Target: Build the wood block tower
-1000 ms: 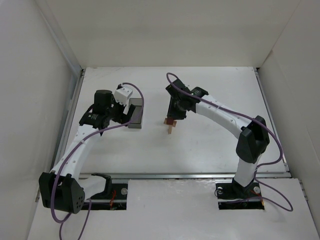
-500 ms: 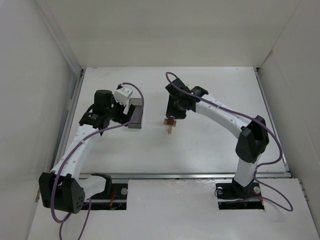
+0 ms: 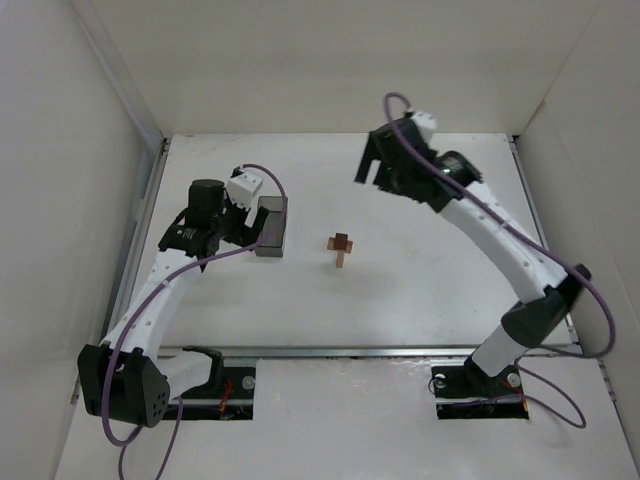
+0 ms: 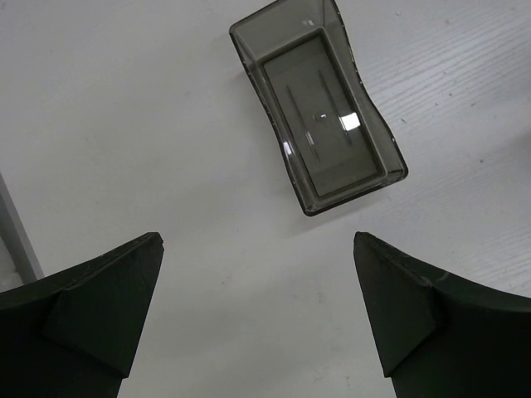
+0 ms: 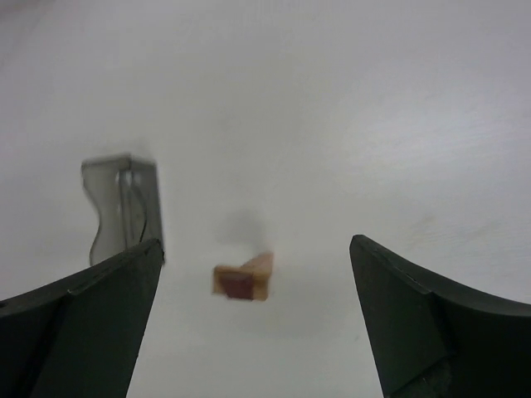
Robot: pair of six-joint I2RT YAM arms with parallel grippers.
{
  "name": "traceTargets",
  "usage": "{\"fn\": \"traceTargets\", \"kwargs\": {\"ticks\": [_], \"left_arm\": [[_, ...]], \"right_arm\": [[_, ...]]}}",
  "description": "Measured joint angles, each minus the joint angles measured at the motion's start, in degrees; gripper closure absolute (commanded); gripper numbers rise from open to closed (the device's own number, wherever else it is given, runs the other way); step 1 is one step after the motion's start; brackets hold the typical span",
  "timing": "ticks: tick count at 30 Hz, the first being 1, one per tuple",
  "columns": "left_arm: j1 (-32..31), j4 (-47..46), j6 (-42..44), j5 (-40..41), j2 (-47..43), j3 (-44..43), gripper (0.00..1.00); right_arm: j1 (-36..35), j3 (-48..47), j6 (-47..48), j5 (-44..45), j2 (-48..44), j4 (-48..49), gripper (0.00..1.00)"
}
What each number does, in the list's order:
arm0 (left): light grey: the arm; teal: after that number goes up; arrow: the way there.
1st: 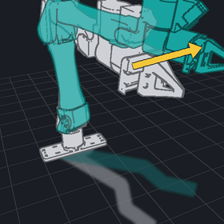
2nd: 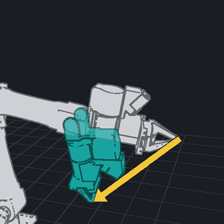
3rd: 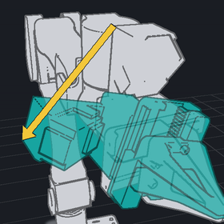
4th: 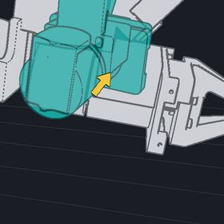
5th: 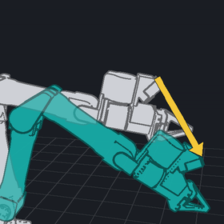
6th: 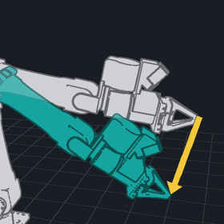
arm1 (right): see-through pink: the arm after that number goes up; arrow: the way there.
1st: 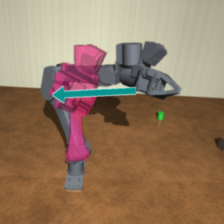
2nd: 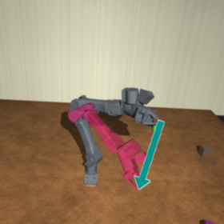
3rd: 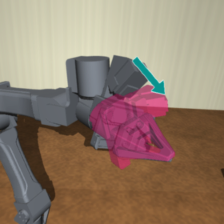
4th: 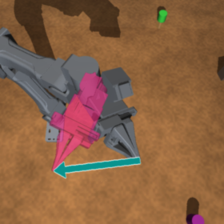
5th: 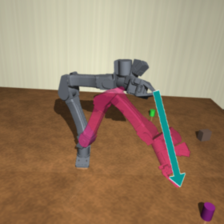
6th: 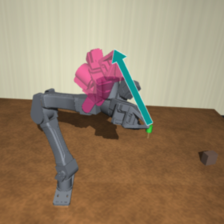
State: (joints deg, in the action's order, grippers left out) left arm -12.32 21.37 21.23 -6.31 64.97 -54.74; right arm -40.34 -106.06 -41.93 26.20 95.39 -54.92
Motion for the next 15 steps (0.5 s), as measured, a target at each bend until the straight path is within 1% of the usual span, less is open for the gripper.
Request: {"fn": "traceTargets", "kwargs": {"ticks": [2, 4, 7, 9, 11, 15], "left_arm": [[0.0, -0.72, -0.66, 1.6, 0.0, 0.0, 0.01], [0.0, -1.62, -1.33, 3.67, 0.0, 0.0, 0.01], [0.0, -2.47, -2.32, 6.82, 0.0, 0.0, 0.01], [0.0, -2.62, -2.75, 8.72, -0.02, 0.0, 0.01], [0.04, -2.67, -3.04, 10.29, -0.02, 0.0, 0.01], [0.37, -2.25, -3.39, 12.0, 0.0, -0.24, 0.01]], "right_arm": [[4.85, 0.02, 2.14, 4.7, -4.68, -0.72, 0.0], [13.27, 0.02, 4.55, 8.37, -7.48, -1.4, 0.0], [28.81, 0.15, 7.3, 11.63, -7.3, -3.28, 0.0], [35.67, 1.01, 8.66, 11.93, -5.86, -4.24, 0.0], [39.28, 3.37, 10.29, 10.73, -5.4, -4.48, 0.0], [39.95, 4.68, 12.66, 7.43, -5.55, -4.5, 0.0]]}}
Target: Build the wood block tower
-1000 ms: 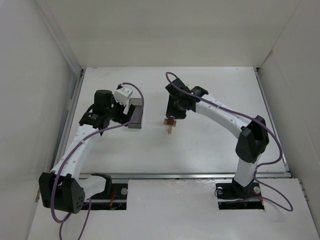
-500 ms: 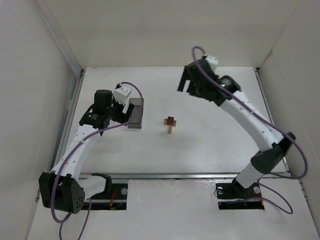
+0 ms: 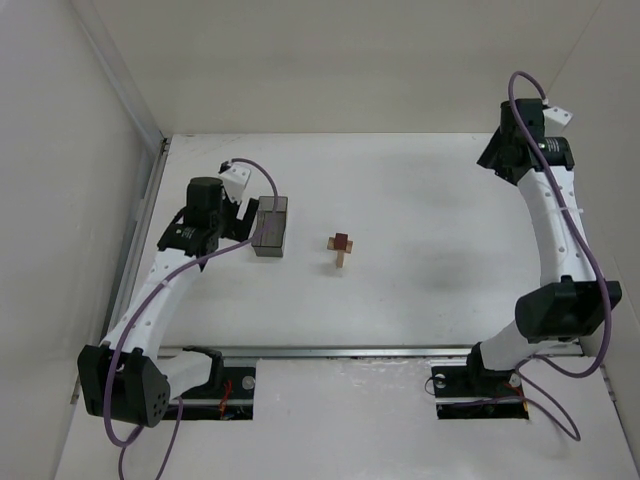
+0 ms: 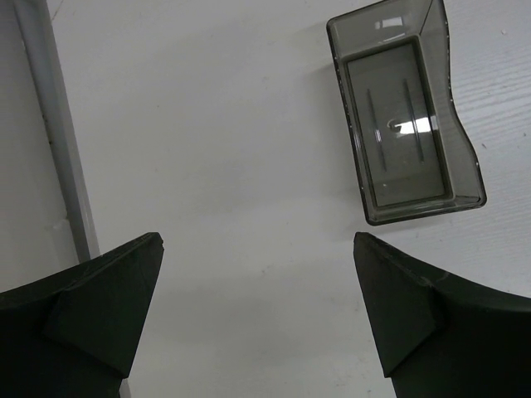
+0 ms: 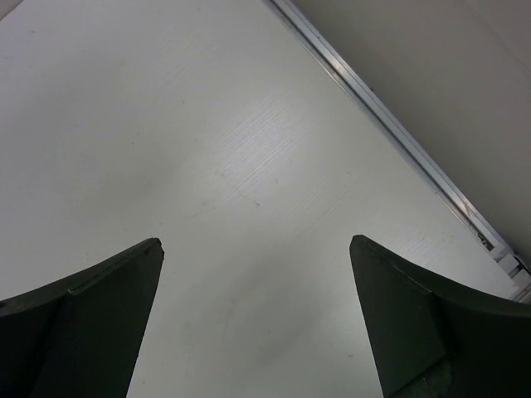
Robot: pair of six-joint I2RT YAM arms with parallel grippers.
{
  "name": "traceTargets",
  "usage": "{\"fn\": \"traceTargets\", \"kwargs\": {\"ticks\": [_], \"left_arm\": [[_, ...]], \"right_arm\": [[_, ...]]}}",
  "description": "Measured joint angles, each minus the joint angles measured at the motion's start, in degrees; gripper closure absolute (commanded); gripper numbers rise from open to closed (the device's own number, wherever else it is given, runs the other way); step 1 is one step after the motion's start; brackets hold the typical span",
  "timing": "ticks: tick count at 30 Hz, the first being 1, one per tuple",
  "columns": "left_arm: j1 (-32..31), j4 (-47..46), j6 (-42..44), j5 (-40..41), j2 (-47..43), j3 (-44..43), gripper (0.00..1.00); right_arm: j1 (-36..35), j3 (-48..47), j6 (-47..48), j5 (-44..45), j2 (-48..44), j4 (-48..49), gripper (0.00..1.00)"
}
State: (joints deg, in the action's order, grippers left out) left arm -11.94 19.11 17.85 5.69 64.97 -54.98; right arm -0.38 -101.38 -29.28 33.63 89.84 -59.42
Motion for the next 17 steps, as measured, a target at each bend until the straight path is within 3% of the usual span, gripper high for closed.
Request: {"fn": "traceTargets", "kwargs": {"ticks": [17], "left_arm": [[0.35, 3.48, -1.14, 0.09, 2.01, -7.85, 0.01]], "right_arm": [[-0.07, 3.04, 3.13, -1.01, -2.86, 2.97, 0.0]]}}
